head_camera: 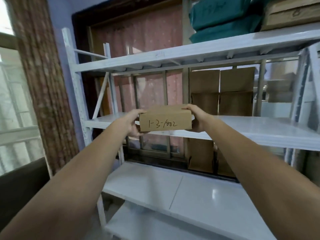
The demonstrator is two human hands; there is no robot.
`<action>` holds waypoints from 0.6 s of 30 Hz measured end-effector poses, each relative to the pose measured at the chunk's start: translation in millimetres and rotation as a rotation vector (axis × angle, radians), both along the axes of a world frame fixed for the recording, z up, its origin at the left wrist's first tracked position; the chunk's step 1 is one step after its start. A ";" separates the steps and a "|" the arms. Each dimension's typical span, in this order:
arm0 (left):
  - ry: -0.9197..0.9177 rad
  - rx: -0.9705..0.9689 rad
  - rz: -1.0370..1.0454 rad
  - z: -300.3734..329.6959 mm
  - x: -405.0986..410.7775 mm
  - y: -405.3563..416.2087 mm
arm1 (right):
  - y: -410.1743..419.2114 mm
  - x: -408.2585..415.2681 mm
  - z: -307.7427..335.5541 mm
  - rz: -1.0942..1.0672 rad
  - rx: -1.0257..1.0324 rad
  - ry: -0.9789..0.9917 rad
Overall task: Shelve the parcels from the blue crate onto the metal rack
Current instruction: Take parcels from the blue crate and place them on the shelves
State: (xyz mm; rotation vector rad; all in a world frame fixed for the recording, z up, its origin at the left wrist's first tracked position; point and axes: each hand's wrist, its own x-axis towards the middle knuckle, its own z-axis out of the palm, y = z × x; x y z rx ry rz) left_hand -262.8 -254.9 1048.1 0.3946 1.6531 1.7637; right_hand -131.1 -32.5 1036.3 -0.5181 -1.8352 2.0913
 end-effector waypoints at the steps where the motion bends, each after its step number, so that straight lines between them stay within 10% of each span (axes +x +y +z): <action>1: 0.009 0.004 0.020 1.4 -16.5 -20.8 | -18.2 -22.0 0.2 0.017 -0.003 0.005; 18: 0.135 0.143 0.222 24.0 -244.1 -221.8 | -209.5 -298.2 32.6 0.138 0.172 0.127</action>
